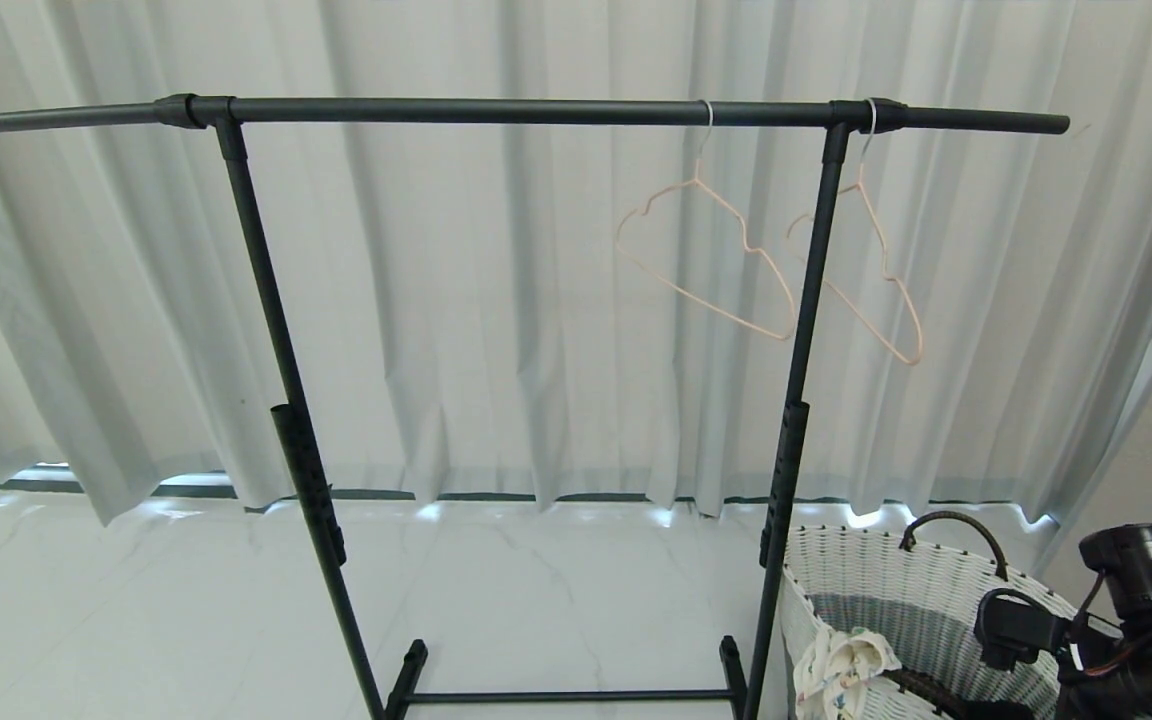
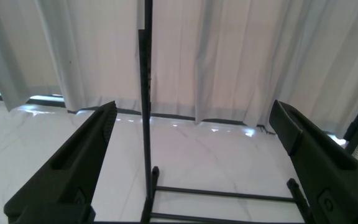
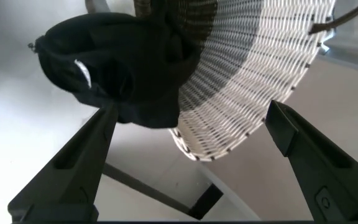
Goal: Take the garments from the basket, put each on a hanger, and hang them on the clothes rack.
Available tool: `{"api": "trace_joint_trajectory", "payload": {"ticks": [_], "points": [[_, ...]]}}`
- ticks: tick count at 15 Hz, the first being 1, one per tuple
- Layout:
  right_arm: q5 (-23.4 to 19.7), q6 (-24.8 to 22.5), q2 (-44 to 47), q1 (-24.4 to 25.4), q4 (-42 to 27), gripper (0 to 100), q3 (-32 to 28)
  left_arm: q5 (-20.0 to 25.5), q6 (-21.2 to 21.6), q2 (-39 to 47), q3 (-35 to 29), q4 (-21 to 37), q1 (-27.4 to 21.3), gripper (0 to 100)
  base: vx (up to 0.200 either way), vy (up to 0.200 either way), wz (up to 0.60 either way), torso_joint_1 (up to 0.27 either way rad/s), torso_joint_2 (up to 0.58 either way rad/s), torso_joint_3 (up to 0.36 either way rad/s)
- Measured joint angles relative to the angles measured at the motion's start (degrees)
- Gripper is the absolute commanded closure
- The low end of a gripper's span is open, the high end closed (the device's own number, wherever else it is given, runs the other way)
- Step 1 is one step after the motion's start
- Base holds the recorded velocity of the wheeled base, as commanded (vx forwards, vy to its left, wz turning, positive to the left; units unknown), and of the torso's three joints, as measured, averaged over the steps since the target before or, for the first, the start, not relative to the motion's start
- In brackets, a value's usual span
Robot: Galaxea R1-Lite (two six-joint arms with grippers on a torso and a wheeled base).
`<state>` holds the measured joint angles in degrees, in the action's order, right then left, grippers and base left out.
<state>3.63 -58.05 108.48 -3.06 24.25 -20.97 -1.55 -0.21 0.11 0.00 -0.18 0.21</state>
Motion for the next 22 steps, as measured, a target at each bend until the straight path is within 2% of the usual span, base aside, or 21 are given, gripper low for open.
{"api": "trace_joint_trajectory", "payload": {"ticks": [8,12,16,17,22], "points": [[0.61,-0.02,5.02,0.83,2.95,0,-1.16,0.0,-0.22,0.0,0.0,0.02,-0.05,0,0.0,0.0,0.0,0.0,0.0,0.0],[1.43,-0.09,7.73,1.05,8.48,0,-1.29,0.0,-0.23,0.0,0.0,0.02,-0.02,0,0.0,0.0,0.0,0.0,0.0,0.0],[1.51,-0.05,9.62,1.41,9.06,0,-1.0,-0.01,-0.3,0.0,0.0,0.0,-0.02,0,0.0,0.0,0.0,0.0,0.0,0.0],[1.49,-0.05,9.85,1.41,9.12,100,-1.0,0.0,-0.3,0.0,0.0,0.0,-0.05,0,0.0,0.0,0.0,0.0,0.0,0.0],[1.37,0.35,9.13,1.41,11.72,100,-0.09,-0.01,-0.52,0.0,0.0,0.0,-0.05,0,0.0,0.0,0.0,0.0,0.0,0.0]]}}
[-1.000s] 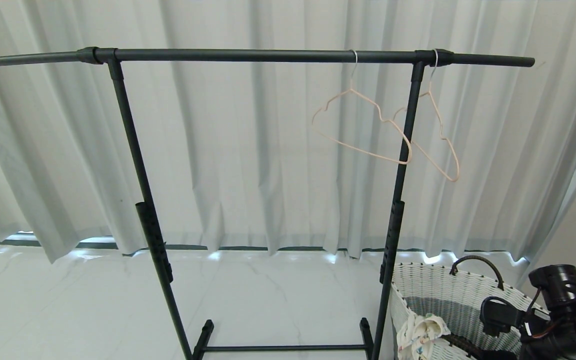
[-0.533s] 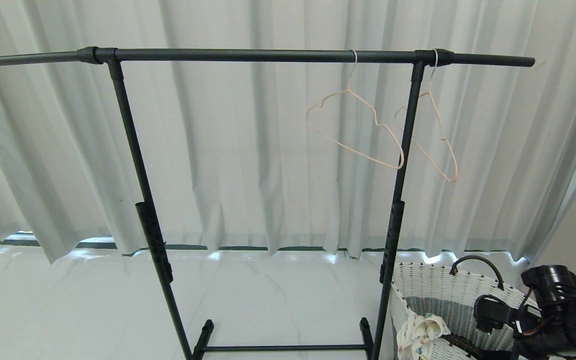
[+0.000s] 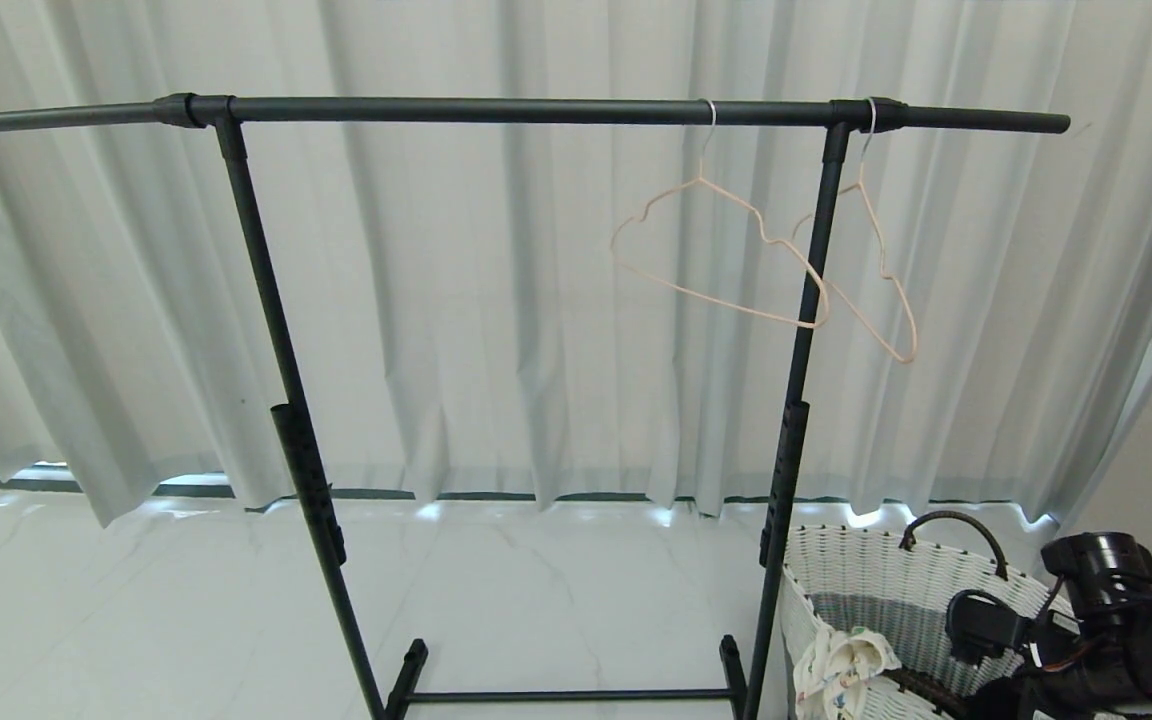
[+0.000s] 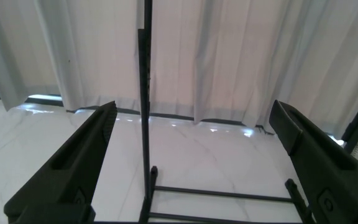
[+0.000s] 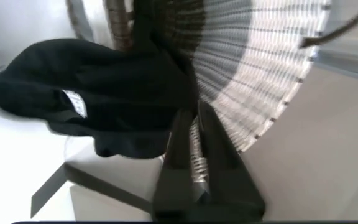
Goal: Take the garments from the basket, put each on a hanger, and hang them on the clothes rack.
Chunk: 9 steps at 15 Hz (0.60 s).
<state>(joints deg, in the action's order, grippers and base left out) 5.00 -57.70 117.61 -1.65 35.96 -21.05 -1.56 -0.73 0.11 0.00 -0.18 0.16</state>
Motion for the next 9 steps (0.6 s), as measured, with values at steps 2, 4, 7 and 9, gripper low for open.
{"api": "trace_joint_trajectory", "payload": {"ticks": [2,4,7,9], "points": [[0.09,0.83,-2.76,0.0,0.29,100,1.35,-0.05,-0.05,0.0,0.0,0.0,0.0,0,0.0,0.0,0.0,0.0,0.0,0.0],[0.24,3.1,-7.86,-0.02,-0.94,100,2.9,-0.07,-0.06,0.0,0.0,0.02,0.0,0,0.0,0.0,0.0,0.0,0.0,0.0],[0.26,9.86,-21.15,0.3,-12.59,100,3.11,-0.1,-0.41,0.0,0.0,-0.04,0.0,0,0.0,0.0,0.0,0.0,0.0,0.0],[0.26,15.23,-31.81,1.35,-30.14,100,-0.99,-0.33,-1.32,0.0,0.0,-0.04,0.0,0,0.0,0.0,0.0,0.0,0.0,0.0]]}}
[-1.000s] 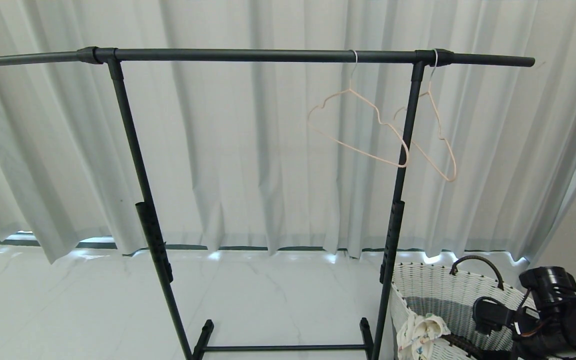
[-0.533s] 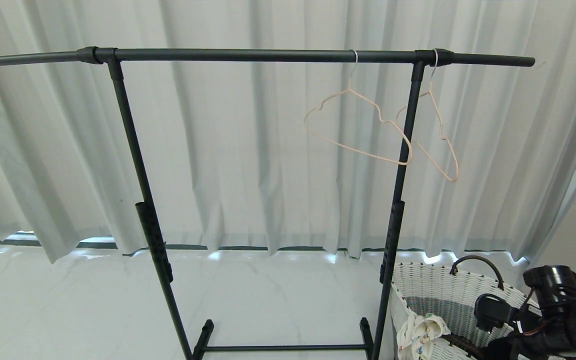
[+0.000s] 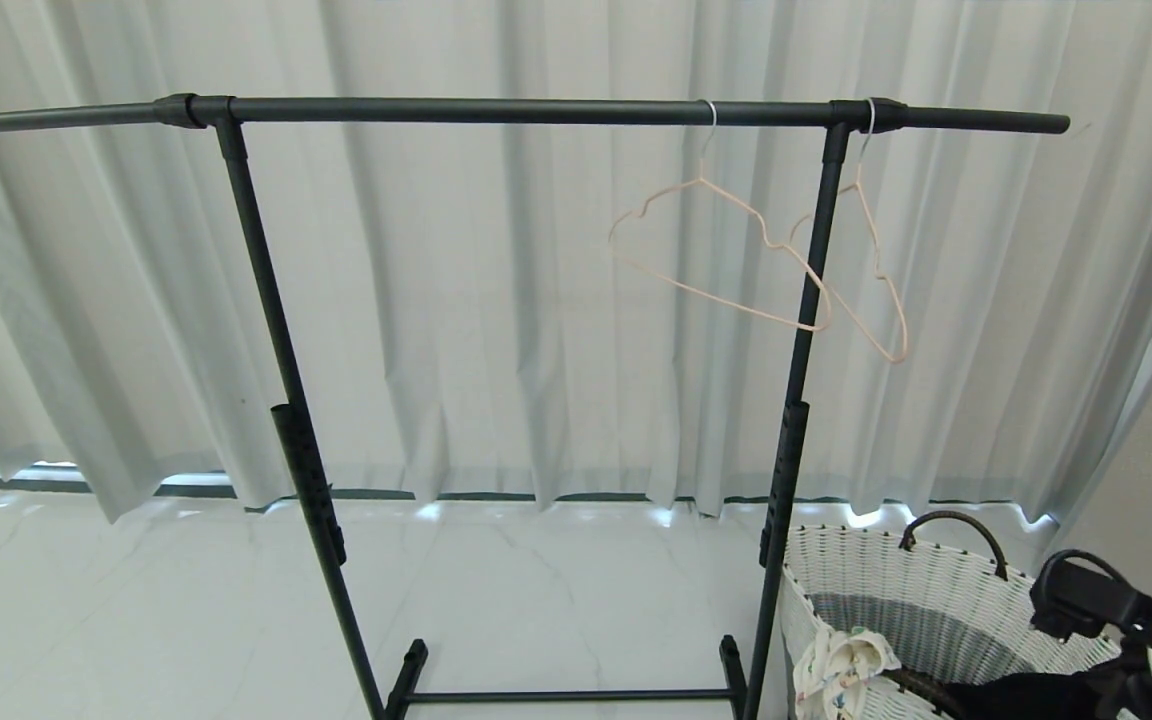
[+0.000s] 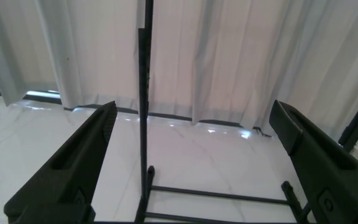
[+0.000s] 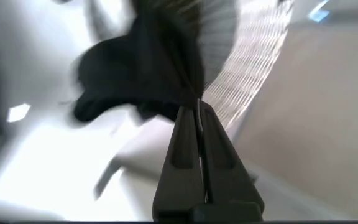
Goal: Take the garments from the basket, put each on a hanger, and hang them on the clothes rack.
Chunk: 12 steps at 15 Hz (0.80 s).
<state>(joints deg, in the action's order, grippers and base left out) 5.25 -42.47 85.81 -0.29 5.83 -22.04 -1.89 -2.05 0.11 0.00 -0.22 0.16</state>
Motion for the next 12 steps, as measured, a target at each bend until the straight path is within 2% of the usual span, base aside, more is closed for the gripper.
{"api": "trace_joint_trajectory", "payload": {"ticks": [1,2,4,5,7,12], "points": [[0.02,2.73,-5.3,0.84,-11.63,100,-4.72,-0.02,-0.05,0.0,0.0,0.0,0.0,0,0.0,0.0,0.0,0.0,0.0,0.0],[0.05,5.22,-10.09,1.91,-22.21,100,-11.23,-0.05,-0.02,0.0,0.0,0.01,0.0,0,-0.2,0.0,0.0,-0.002,0.0,0.002],[0.49,8.7,-17.42,4.34,-36.34,100,-22.75,-0.02,0.02,0.0,0.0,0.06,0.0,0,-0.2,0.0,0.0,0.005,0.0,0.0],[0.93,9.9,-20.19,6.02,-39.77,100,-27.73,-0.02,0.05,0.0,0.0,0.01,0.0,0,-0.2,0.0,0.0,-0.007,0.0,0.002],[1.21,10.91,-23.3,10.02,-41.87,100,-34.07,-0.05,0.02,0.0,0.0,0.0,0.0,0,-0.2,0.0,0.0,-0.005,0.0,0.007],[1.37,11.03,-23.11,18.44,-42.2,100,-42.46,-0.02,-0.09,0.0,0.0,0.0,0.02,0,-0.2,0.0,0.0,0.001,0.0,0.001]]}}
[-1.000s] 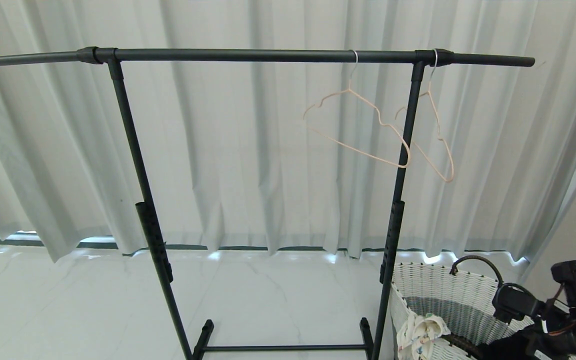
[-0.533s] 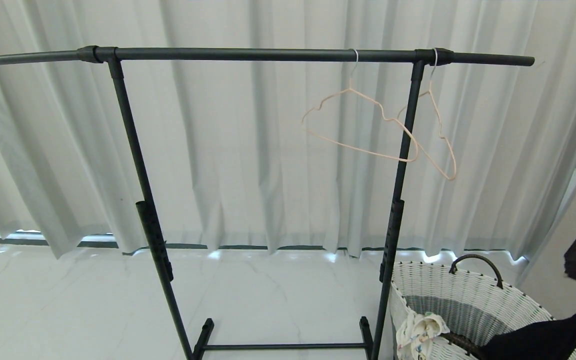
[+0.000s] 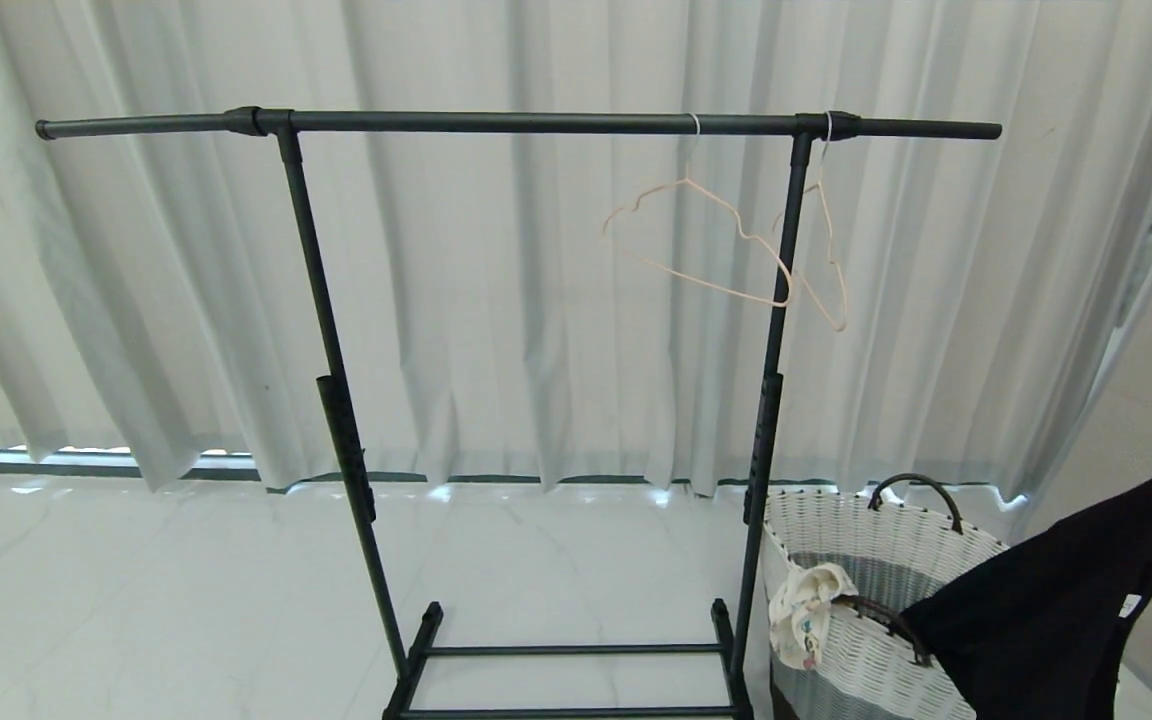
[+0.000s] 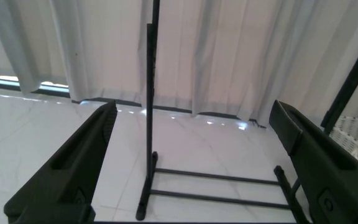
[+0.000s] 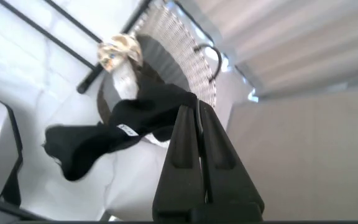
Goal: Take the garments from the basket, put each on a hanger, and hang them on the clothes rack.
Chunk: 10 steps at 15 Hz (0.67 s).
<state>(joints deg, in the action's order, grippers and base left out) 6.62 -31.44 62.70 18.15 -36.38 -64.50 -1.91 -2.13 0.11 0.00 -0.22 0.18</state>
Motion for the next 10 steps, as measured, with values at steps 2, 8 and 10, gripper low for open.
{"api": "trace_joint_trajectory", "payload": {"ticks": [2,8,10], "points": [[-0.02,0.0,1.63,2.74,0.04,100,-2.45,0.0,0.0,0.0,0.0,0.01,-0.02,0,-0.2,0.0,0.0,-0.002,0.0,0.002],[0.02,0.38,7.7,8.85,0.04,100,-6.56,0.06,0.37,0.0,0.0,0.0,0.0,0,0.0,0.0,0.0,0.0,0.0,0.0],[-0.05,2.54,9.92,11.62,0.11,100,-6.8,0.57,2.97,0.0,0.0,0.04,-0.02,0,0.0,0.0,0.0,0.0,0.0,0.0]]}}
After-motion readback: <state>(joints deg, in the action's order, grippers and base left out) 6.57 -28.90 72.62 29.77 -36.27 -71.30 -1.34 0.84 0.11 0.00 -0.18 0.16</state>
